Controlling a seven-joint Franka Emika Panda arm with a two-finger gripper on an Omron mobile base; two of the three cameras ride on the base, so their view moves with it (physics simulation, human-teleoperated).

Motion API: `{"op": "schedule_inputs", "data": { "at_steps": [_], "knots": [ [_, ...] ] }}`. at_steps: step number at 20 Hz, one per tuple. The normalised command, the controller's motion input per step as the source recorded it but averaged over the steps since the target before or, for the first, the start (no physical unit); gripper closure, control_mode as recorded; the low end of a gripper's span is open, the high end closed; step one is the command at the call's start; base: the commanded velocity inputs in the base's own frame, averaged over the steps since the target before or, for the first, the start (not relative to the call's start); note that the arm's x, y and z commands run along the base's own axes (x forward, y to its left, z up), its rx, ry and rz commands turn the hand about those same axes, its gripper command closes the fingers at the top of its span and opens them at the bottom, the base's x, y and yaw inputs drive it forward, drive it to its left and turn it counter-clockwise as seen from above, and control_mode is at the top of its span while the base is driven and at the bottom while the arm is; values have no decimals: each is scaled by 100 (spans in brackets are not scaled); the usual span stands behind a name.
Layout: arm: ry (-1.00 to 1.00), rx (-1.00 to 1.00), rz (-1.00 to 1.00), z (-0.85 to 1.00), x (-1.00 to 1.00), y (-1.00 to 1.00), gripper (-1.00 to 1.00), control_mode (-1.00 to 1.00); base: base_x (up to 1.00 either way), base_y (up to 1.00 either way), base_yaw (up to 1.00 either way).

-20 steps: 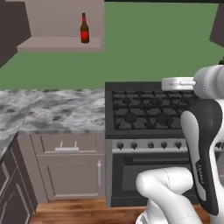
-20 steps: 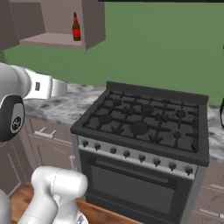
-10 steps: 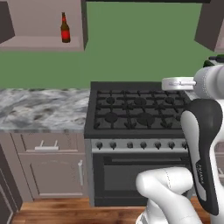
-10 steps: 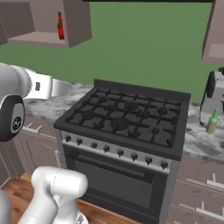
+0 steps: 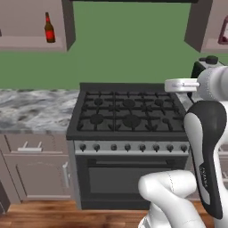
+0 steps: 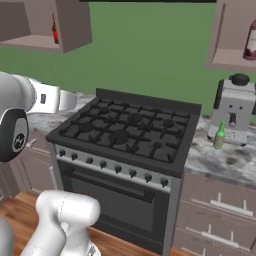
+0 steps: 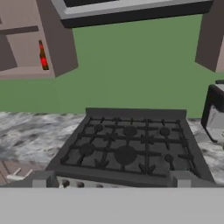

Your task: Sort all alcoholic drinks to one cabinet, and non-alcoholic drinks to the other.

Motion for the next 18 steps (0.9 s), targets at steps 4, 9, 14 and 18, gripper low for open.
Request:
{"op": "schedule_inputs", "data": {
  "at_steps": [4,9,14,18],
  "knots": [
    [0,0,0,0,0,0,-100,100,-6,-50,4],
    [0,0,0,0,0,0,-100,100,0,-46,2],
    [0,0,0,0,0,0,-100,100,4,-48,0],
    [0,0,0,0,0,0,-100,100,12,-51,0]
  ]
}}
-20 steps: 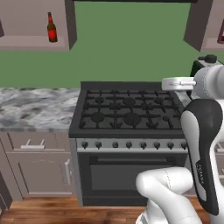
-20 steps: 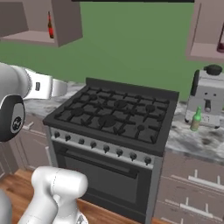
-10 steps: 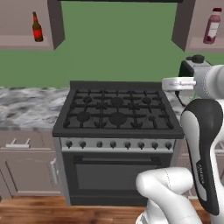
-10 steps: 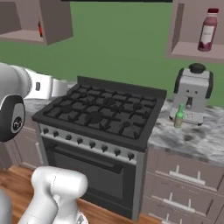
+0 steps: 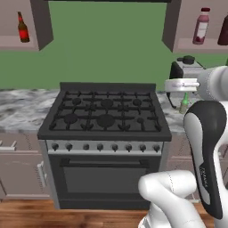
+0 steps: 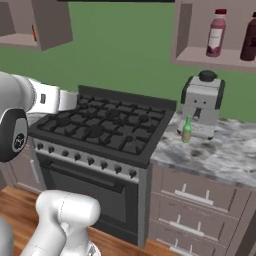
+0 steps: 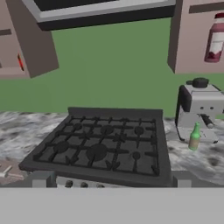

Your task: Sort all alcoholic drinks to one cabinet, and non-alcoholic drinks to the other.

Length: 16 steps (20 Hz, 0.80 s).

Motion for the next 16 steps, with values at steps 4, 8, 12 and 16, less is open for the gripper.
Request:
{"op": "schedule_inputs", "data": {
  "at_steps": [4,8,12,16],
  "knots": [
    [0,0,0,0,0,0,-100,100,24,-51,0],
    [0,0,0,0,0,0,-100,100,34,-52,-1],
    [0,0,0,0,0,0,-100,100,40,-45,-2],
    [0,0,0,0,0,0,-100,100,39,-43,-2]
  ]
}}
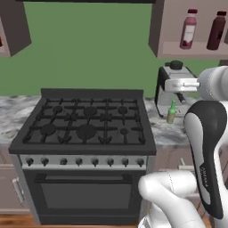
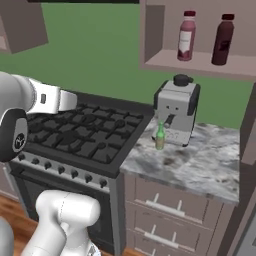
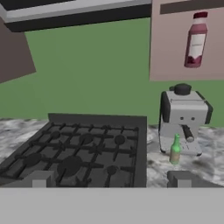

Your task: Sort all alcoholic drinks to one cabinet, and non-alcoholic drinks to the other.

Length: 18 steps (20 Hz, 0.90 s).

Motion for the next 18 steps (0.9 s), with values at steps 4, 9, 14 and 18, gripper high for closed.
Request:
{"op": "schedule_inputs", "data": {
  "at_steps": [4,9,14,18],
  "knots": [
    [0,0,0,0,0,0,-100,100,35,-41,-2],
    [0,0,0,0,0,0,-100,100,20,-36,-3],
    [0,0,0,0,0,0,-100,100,5,-39,-5],
    [0,0,0,0,0,0,-100,100,0,-42,-11]
  ]
}}
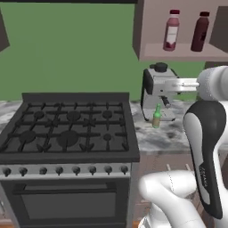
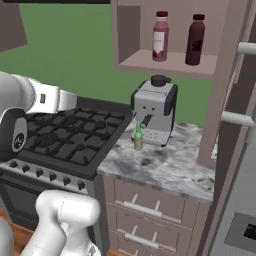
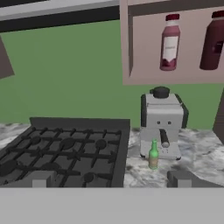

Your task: Sort all alcoholic drinks to one cabinet, and non-alcoholic drinks to the other.

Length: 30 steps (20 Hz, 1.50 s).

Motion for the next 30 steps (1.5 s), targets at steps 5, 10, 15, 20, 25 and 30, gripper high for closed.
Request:
{"op": "schedule_inputs", "data": {
  "at_steps": [5,10,15,20,25,30],
  "knots": [
    [0,0,0,0,0,0,-100,100,2,-42,-16],
    [0,0,0,0,0,0,-100,100,11,-37,-18],
    [0,0,0,0,0,0,-100,100,11,-17,-19],
    [0,0,0,0,0,0,-100,100,9,-4,-18],
    [0,0,0,0,0,0,-100,100,18,1,-17],
    [0,0,0,0,0,0,-100,100,10,10,-13]
  ]
}}
